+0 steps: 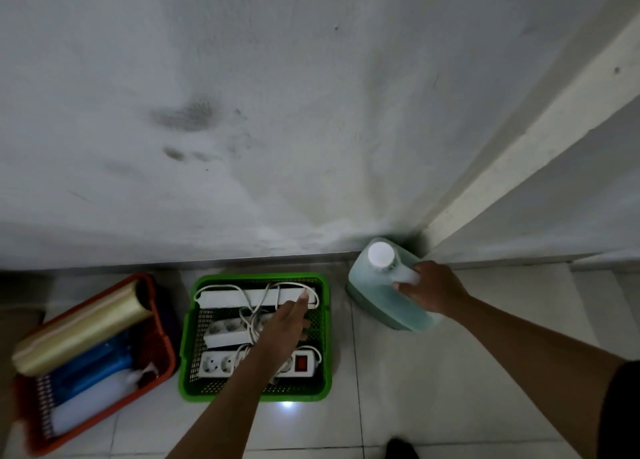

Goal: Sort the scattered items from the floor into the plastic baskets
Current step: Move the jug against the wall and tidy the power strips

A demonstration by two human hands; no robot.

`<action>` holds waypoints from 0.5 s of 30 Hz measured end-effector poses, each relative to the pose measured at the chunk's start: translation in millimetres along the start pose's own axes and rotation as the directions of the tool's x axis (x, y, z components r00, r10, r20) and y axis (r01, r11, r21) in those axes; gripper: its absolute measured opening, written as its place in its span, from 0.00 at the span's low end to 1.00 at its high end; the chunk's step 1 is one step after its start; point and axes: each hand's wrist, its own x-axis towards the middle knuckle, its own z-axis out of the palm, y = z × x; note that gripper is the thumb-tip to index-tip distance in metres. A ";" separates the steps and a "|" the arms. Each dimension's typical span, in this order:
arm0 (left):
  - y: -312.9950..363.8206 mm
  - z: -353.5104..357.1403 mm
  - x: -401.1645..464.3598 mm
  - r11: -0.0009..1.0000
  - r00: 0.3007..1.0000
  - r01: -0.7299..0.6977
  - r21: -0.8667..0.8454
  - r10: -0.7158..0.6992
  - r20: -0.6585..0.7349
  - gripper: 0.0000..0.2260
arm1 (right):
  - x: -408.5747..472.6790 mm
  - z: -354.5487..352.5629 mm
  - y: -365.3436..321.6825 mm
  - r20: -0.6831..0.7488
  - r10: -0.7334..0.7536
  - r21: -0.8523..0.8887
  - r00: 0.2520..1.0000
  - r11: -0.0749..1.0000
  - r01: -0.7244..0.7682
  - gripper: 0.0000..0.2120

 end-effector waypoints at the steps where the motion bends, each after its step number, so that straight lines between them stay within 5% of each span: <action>1: -0.6 -0.2 -0.9 1.000 1.000 0.005 -0.008 -0.005 0.000 0.24 | -0.7 0.8 0.1 0.007 -0.021 -0.028 1.000 0.999 0.021 0.19; 9: -12.1 -1.1 22.7 0.994 0.993 -0.113 -0.014 0.113 0.040 0.14 | 23.9 -13.5 -4.5 0.165 -0.295 -0.258 0.941 0.908 0.330 0.21; 15: -27.8 -1.2 29.1 0.961 0.956 -0.262 0.093 0.245 0.163 0.09 | 2.8 6.4 -21.7 0.065 -0.316 -0.477 0.946 0.823 0.308 0.20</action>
